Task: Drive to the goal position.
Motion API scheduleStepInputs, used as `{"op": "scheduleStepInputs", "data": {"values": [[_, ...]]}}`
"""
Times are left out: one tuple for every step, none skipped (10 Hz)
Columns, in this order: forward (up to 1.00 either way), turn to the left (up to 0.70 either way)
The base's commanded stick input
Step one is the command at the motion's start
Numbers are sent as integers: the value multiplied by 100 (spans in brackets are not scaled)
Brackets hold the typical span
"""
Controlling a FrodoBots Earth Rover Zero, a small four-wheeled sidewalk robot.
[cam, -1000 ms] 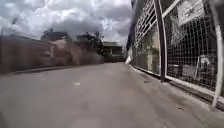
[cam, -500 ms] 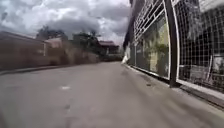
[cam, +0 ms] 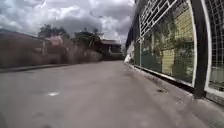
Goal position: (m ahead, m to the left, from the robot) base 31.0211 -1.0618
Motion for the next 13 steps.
{"op": "scheduleStepInputs", "data": {"values": [[100,-40],[100,-40],[100,-19],[100,-2],[100,-2],[100,-2],[100,-2],[100,-2],[100,-2],[100,-2],[100,-2],[100,-2],[100,-1]]}}
